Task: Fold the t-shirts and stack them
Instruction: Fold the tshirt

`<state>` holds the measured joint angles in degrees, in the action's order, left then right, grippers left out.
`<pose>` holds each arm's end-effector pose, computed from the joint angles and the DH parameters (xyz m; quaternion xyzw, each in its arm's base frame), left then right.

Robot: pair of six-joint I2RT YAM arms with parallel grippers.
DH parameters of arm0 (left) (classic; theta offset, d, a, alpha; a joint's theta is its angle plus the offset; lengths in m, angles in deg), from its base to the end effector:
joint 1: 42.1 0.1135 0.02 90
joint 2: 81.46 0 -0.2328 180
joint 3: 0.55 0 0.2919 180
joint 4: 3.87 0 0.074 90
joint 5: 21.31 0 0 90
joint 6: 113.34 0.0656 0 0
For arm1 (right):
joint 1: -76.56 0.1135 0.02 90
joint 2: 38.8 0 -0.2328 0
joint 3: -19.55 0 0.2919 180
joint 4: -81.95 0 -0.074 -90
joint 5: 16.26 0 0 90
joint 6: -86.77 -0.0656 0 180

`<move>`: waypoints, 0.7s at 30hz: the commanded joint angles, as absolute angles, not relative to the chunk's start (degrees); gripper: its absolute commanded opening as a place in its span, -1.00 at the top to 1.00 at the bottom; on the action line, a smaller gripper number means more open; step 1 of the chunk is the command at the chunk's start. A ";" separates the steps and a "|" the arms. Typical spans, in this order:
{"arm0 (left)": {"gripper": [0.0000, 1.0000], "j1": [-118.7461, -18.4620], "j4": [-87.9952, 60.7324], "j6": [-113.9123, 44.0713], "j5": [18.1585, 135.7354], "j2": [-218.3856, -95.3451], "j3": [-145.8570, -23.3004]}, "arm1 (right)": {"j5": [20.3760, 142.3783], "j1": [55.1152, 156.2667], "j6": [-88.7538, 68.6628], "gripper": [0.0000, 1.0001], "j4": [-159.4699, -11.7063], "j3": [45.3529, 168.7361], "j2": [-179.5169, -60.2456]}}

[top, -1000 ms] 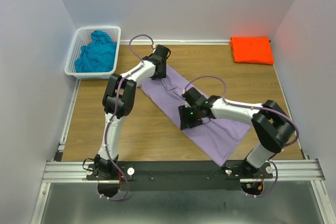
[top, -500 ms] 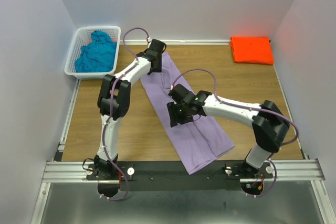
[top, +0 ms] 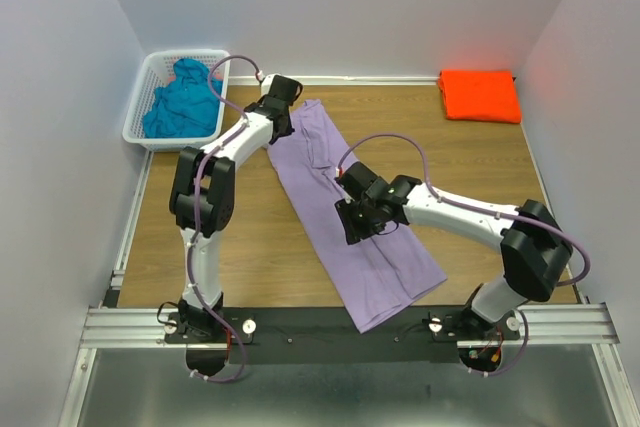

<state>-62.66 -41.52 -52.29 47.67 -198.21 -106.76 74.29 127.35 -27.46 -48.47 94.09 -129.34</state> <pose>0.4782 -0.1542 0.1672 -0.1321 0.9113 0.0078 0.3899 0.2274 0.2797 0.1387 -0.2255 0.9510 0.1325 0.1649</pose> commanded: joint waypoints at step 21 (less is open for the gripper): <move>0.32 -57.75 -52.82 -39.79 47.33 -225.59 -138.06 | 90.00 129.39 -23.09 0.07 -49.80 102.05 -148.82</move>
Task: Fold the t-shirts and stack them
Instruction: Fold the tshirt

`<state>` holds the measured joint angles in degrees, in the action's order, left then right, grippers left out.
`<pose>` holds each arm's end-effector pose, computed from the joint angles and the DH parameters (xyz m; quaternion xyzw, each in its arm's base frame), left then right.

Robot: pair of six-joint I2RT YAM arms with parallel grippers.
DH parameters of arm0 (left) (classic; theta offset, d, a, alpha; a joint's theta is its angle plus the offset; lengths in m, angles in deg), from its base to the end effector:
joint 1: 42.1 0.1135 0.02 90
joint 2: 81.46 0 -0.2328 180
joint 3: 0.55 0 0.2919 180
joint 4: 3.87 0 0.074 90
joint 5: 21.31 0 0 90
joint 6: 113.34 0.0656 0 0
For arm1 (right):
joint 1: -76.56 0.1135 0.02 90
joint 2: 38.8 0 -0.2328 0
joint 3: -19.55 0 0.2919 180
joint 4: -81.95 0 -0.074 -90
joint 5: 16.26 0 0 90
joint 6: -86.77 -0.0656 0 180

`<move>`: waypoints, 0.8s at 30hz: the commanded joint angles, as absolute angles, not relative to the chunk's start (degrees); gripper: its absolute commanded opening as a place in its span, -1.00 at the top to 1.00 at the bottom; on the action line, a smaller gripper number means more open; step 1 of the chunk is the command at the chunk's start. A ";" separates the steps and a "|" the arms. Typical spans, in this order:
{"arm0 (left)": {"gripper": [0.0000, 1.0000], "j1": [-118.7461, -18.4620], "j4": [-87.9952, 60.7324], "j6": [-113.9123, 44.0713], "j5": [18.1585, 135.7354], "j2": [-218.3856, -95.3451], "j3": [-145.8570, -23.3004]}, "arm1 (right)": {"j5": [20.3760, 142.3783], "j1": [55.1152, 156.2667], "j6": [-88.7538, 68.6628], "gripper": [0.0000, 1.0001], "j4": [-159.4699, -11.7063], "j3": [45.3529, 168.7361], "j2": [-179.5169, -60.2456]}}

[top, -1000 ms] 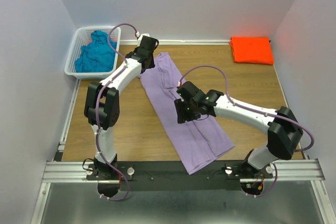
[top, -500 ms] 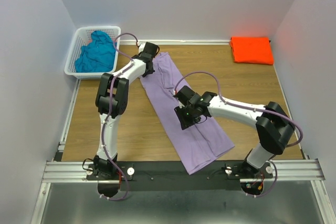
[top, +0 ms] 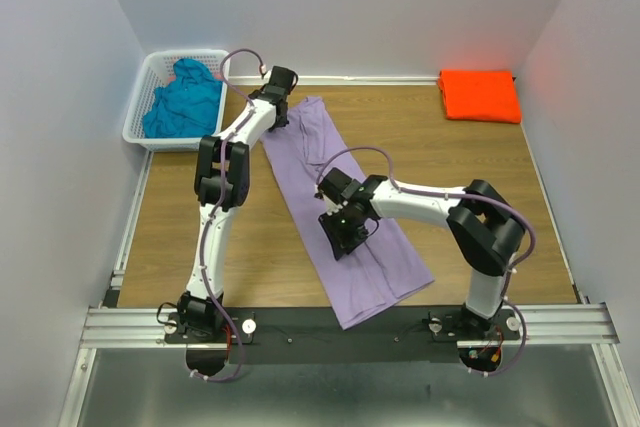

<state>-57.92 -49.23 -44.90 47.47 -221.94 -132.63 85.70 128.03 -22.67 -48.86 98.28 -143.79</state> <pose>0.5532 -0.1321 0.1100 -0.1040 0.9301 0.0678 0.3456 0.2240 0.3032 0.0755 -0.2849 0.9446 0.1572 0.0426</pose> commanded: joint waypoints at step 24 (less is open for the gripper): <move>-0.05 -58.36 -41.58 -43.28 57.52 -211.90 -133.63 | 76.73 123.15 -29.68 -0.30 -48.92 102.54 -132.78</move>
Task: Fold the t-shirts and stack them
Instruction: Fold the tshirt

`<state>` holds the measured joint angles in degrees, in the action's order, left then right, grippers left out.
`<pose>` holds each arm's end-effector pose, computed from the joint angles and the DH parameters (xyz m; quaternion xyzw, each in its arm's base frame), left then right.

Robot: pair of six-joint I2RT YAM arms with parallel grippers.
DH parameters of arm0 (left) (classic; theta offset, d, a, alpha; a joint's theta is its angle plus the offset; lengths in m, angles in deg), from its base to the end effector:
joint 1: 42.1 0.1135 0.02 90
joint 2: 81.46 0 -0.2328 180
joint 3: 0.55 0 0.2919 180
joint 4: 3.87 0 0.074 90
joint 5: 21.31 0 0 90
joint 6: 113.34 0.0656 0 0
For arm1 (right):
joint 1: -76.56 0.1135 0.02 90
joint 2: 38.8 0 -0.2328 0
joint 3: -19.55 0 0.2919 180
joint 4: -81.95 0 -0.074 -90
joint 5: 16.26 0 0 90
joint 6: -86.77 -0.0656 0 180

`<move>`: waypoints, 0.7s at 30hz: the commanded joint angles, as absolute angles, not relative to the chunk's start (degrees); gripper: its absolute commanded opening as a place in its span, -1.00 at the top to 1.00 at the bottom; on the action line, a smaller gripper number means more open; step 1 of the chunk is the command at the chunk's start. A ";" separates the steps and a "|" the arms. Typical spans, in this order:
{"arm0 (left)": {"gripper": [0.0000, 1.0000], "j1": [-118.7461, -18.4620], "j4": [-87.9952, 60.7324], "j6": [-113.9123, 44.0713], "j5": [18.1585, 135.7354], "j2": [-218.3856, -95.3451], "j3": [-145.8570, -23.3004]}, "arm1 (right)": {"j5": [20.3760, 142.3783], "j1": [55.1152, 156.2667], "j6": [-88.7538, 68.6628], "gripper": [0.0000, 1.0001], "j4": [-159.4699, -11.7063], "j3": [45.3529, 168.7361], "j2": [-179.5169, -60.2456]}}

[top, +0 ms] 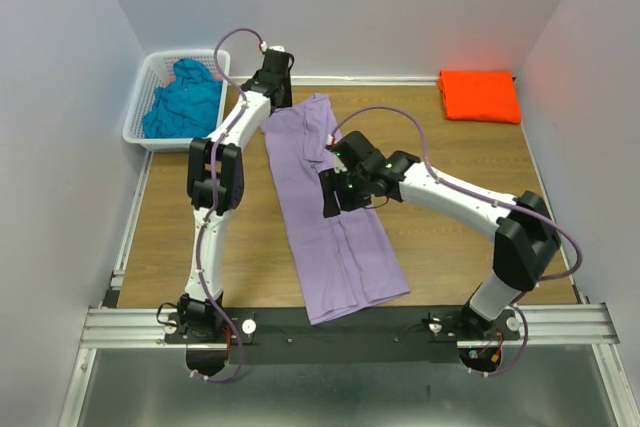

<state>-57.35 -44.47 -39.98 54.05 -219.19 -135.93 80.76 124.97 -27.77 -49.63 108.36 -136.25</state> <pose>0.5683 -0.1378 0.1645 -0.0619 0.9087 0.0036 0.4128 0.2691 0.3153 0.1837 -0.2149 0.9329 0.2154 0.1926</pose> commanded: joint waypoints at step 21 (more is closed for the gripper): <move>0.19 -69.00 -38.76 -48.39 59.89 -217.95 -126.66 | 71.10 115.32 -30.83 -0.27 -48.92 87.84 -119.75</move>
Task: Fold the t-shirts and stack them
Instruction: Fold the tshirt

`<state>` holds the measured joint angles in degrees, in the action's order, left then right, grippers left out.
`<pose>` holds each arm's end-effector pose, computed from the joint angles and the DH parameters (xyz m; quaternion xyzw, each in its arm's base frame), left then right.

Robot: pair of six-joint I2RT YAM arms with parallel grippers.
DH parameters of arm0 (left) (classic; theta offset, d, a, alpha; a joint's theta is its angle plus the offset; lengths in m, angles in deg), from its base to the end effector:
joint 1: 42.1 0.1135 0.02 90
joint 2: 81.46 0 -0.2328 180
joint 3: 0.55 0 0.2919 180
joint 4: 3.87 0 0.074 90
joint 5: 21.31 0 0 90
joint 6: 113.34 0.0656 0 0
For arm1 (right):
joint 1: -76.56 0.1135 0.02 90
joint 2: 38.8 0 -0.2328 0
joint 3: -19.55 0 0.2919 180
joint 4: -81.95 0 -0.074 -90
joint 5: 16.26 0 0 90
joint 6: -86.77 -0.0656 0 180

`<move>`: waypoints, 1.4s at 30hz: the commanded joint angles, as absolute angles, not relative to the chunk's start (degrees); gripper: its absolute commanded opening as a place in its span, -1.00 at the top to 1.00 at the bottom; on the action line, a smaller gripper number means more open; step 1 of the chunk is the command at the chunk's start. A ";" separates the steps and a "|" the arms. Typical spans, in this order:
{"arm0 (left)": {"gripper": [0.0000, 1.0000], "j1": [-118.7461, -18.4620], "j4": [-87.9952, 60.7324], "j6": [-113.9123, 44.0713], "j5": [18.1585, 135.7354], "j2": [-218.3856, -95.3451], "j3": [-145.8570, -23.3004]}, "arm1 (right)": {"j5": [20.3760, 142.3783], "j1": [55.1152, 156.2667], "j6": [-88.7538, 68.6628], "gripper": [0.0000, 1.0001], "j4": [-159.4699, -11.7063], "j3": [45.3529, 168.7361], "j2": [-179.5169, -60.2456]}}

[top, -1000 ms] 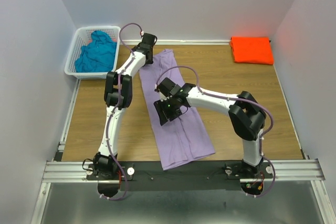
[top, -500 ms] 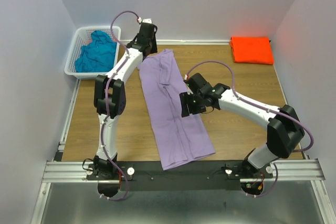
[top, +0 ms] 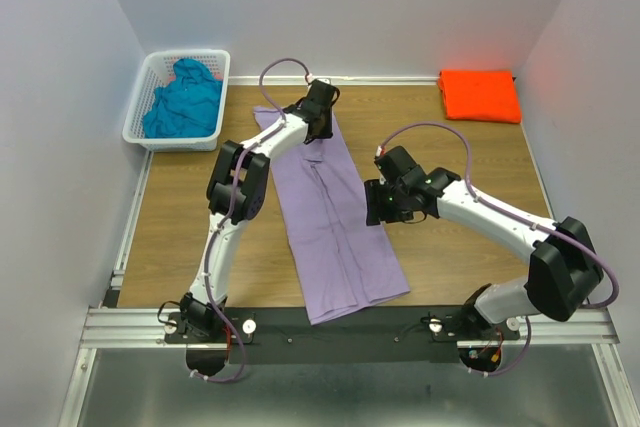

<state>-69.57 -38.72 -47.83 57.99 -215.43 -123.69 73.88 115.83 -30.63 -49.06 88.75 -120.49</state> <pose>0.5070 -0.2498 0.1271 -0.0112 0.9227 -0.0869 0.3754 0.2616 0.2141 0.1581 -0.1005 0.9640 0.1364 0.2051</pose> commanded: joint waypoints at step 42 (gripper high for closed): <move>-0.56 -75.50 -41.21 -59.45 49.97 -170.69 -86.71 | 81.29 117.78 -36.36 -0.11 -44.26 79.13 -111.84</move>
